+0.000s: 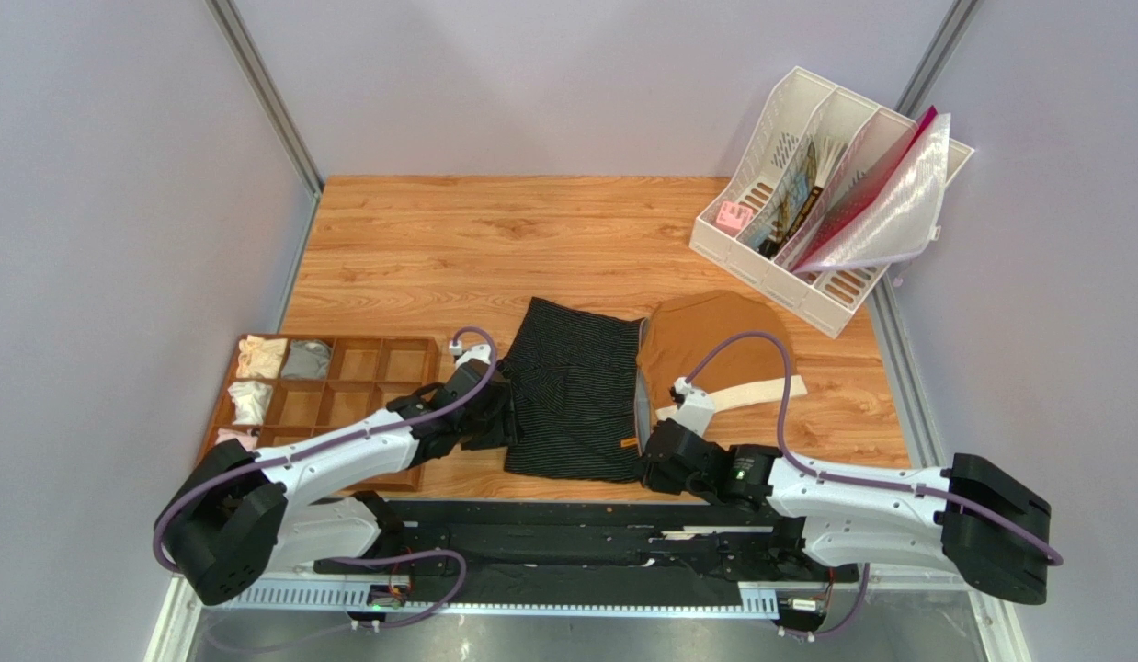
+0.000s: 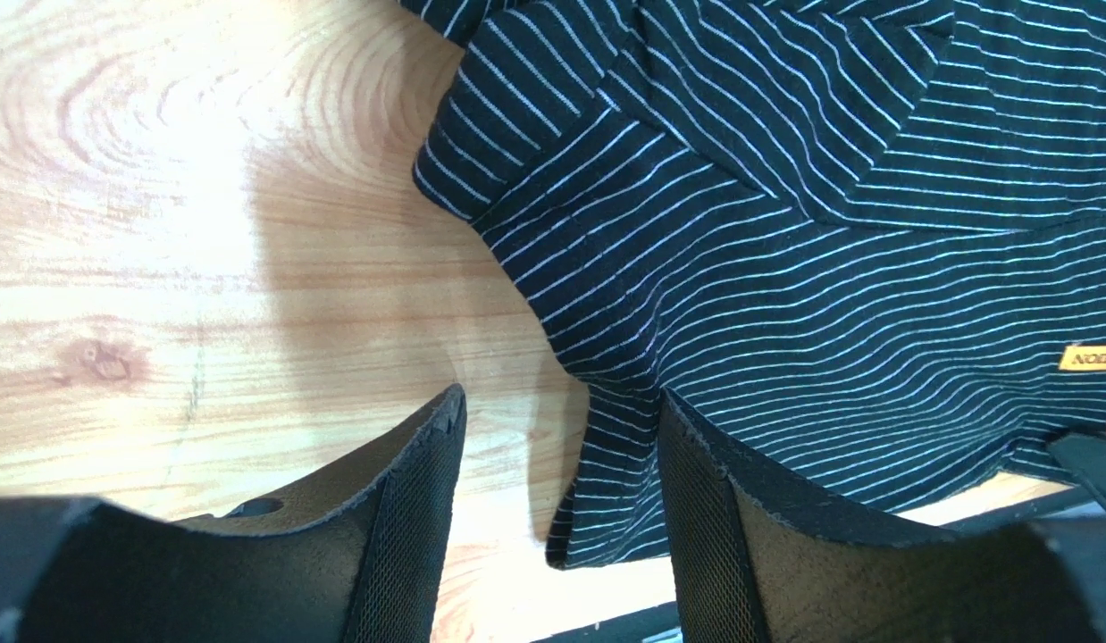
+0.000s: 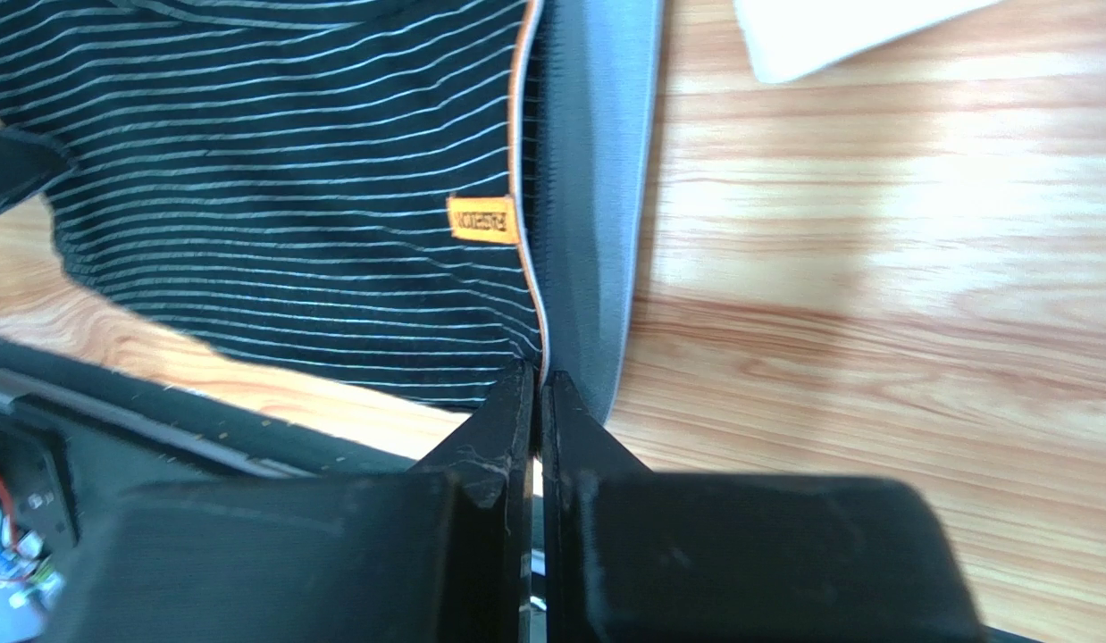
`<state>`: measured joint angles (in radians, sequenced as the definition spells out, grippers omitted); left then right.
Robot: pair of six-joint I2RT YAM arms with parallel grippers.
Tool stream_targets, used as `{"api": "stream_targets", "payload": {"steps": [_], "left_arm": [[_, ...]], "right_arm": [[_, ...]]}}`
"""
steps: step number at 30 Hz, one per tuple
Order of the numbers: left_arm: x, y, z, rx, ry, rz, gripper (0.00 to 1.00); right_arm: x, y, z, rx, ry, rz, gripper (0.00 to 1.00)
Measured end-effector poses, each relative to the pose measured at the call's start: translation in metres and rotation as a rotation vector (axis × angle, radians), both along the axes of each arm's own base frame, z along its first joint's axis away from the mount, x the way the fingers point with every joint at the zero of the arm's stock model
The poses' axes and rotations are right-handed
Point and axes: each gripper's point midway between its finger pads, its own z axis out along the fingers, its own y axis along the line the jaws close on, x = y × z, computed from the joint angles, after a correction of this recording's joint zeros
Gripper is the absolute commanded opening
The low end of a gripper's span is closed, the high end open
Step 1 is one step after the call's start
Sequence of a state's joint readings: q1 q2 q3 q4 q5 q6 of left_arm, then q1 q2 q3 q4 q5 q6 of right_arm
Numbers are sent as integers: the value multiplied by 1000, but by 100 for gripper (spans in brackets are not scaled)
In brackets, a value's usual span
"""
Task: Roll the underwear
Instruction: Move the underwear to the center of the board, then fold the underwear at the center of the board.
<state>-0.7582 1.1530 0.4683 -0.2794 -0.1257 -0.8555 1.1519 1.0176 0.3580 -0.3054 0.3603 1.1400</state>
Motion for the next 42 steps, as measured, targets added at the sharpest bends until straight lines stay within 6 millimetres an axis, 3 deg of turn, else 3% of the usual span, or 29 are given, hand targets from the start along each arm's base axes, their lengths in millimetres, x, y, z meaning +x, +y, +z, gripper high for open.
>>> {"api": "stream_targets", "payload": {"steps": [3, 9, 15, 26, 32, 33, 34, 38, 40, 42], "left_arm": [[-4, -2, 0, -12, 9, 9, 51], [-32, -13, -1, -46, 58, -21, 51], [-50, -10, -2, -81, 95, 6, 52], [-54, -10, -3, -130, 109, 59, 49], [-54, -23, -6, -177, 127, 52, 27], [-54, -24, -7, -183, 129, 51, 6], [-55, -25, -8, -189, 131, 49, 0], [-57, -28, -11, -205, 139, 47, 0], [-56, -28, -9, -210, 135, 49, 0], [-58, -22, -8, -193, 128, 57, 0]], "right_arm": [[1, -2, 3, 5, -8, -13, 0], [3, -6, 3, -6, -16, -29, 0], [3, -7, 3, -7, -17, -30, 0], [3, -5, 4, -1, -19, -28, 0], [3, -5, 4, -1, -19, -28, 0], [3, -5, 3, -1, -19, -28, 0], [3, -5, 3, -1, -19, -28, 0], [3, -5, 5, 3, -20, -27, 0], [2, -5, 7, 8, -23, -24, 5], [2, -6, 10, 12, -30, -18, 34]]}}
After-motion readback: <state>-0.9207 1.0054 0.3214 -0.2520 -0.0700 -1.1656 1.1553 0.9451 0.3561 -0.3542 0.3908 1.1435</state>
